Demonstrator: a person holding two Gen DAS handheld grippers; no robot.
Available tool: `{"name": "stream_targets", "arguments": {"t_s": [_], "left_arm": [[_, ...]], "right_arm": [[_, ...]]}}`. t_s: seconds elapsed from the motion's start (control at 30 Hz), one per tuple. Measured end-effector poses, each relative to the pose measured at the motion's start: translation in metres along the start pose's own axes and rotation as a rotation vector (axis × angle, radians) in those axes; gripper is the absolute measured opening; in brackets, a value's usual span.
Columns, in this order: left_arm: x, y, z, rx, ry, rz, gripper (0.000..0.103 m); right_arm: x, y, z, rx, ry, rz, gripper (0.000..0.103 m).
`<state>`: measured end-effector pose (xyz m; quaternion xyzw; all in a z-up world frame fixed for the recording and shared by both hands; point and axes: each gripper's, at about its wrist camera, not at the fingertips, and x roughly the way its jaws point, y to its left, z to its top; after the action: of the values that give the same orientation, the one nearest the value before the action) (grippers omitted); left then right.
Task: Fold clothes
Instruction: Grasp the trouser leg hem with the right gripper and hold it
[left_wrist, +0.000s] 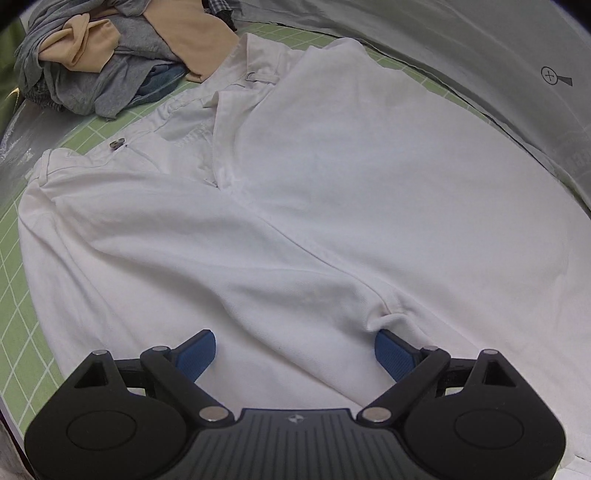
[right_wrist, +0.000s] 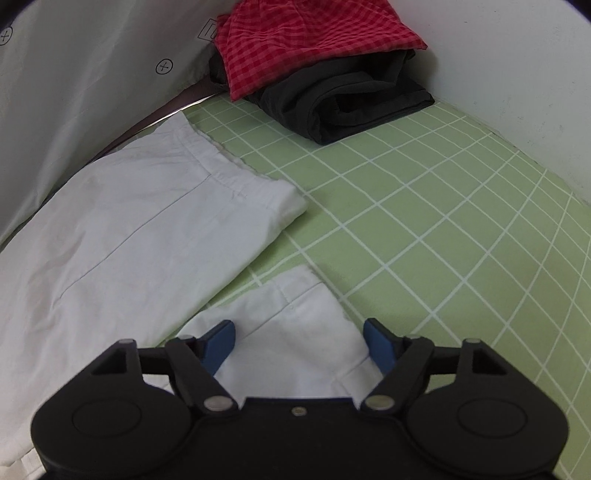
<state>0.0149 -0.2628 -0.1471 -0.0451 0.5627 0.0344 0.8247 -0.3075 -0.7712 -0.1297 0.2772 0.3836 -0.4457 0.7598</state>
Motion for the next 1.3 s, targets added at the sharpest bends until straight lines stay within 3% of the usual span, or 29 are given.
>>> {"name": "stream_targets", "arguments": {"t_s": [0.07,0.17,0.33,0.37,0.4,0.47,0.53,0.63,0.83,0.97,1.3], "left_arm": [[-0.002,0.001,0.002,0.004,0.003,-0.002,0.093],[-0.006,0.000,0.006,0.030,-0.014,-0.003,0.093],[-0.024,-0.001,0.011,0.031,-0.092,-0.064,0.093],[-0.027,-0.002,0.012,0.035,-0.105,-0.064,0.093],[-0.030,-0.003,0.013,0.038,-0.113,-0.065,0.093],[-0.039,-0.001,0.014,0.037,-0.139,-0.072,0.093],[-0.051,0.008,0.014,0.017,-0.168,-0.081,0.093],[-0.067,0.027,0.009,-0.018,-0.176,-0.103,0.093],[-0.079,0.054,-0.023,-0.049,-0.137,-0.118,0.093],[-0.086,0.068,-0.046,-0.052,-0.113,-0.110,0.093],[-0.105,0.089,-0.081,-0.084,-0.101,-0.102,0.093]], "right_arm": [[-0.006,-0.002,0.000,-0.014,-0.010,0.018,0.009],[-0.024,-0.011,0.009,0.018,-0.049,0.061,0.006],[-0.063,-0.009,0.051,0.049,-0.247,0.080,0.004],[-0.064,-0.006,0.059,0.068,-0.278,0.079,0.005],[-0.064,-0.003,0.067,0.086,-0.309,0.078,0.015],[-0.055,0.001,0.073,0.054,-0.269,0.014,0.045],[-0.056,-0.002,0.070,0.047,-0.246,-0.006,0.046],[-0.071,-0.023,0.042,0.108,-0.222,0.015,0.063],[-0.095,-0.072,-0.048,0.198,-0.093,-0.043,0.065],[-0.104,-0.089,-0.090,0.211,-0.032,-0.060,0.066],[-0.088,-0.079,-0.104,0.147,0.045,0.018,0.066]]}}
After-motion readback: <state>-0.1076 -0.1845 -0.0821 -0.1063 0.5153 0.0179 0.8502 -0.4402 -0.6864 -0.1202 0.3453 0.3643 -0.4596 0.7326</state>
